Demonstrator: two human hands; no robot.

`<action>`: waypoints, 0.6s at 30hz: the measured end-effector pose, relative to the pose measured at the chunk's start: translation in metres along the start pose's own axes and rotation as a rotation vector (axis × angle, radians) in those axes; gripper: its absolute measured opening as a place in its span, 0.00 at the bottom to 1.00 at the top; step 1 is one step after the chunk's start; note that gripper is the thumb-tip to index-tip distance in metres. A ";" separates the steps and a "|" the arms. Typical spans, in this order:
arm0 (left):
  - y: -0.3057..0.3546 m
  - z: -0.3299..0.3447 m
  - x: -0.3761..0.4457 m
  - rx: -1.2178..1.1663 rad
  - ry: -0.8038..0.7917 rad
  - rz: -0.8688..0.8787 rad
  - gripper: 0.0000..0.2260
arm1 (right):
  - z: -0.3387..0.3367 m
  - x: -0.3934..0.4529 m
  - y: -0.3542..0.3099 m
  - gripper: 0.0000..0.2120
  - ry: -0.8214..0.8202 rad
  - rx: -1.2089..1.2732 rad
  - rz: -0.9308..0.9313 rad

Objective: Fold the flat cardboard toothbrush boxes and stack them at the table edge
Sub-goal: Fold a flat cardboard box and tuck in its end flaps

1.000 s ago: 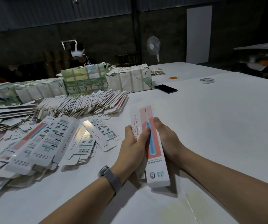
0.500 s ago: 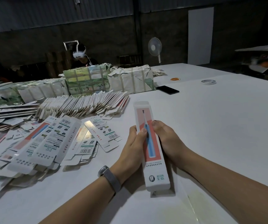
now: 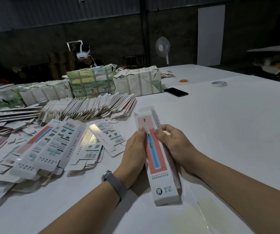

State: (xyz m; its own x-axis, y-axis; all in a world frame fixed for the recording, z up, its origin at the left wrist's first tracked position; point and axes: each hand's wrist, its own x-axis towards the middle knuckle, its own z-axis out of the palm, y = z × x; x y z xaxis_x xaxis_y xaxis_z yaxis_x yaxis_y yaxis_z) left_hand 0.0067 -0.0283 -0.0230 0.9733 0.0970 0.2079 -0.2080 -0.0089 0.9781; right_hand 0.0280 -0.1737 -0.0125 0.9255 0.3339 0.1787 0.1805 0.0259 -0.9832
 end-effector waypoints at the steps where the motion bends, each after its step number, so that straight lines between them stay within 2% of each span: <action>1: 0.001 -0.001 -0.001 0.019 -0.016 -0.001 0.17 | -0.001 0.000 -0.001 0.16 0.007 -0.018 -0.001; 3: 0.002 -0.001 -0.002 0.032 -0.047 -0.001 0.17 | -0.001 0.000 -0.001 0.14 0.028 -0.049 -0.018; 7: 0.007 0.001 -0.004 0.049 -0.079 0.013 0.17 | 0.002 -0.002 -0.001 0.21 0.049 -0.044 -0.048; 10: 0.010 0.003 -0.006 0.047 -0.115 0.008 0.16 | 0.002 0.000 -0.001 0.20 0.087 -0.005 -0.084; 13: 0.012 0.004 -0.009 0.060 -0.155 0.004 0.13 | 0.002 0.002 -0.005 0.25 0.096 -0.001 -0.106; 18: 0.014 0.004 -0.011 0.012 -0.177 0.013 0.16 | 0.003 -0.001 -0.006 0.20 0.056 0.004 -0.134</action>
State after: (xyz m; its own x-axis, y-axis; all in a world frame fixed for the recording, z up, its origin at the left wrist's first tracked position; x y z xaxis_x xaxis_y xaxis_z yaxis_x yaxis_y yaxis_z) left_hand -0.0068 -0.0338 -0.0112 0.9725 -0.0803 0.2184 -0.2207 -0.0207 0.9751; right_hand 0.0246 -0.1711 -0.0071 0.9106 0.2738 0.3097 0.3021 0.0706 -0.9506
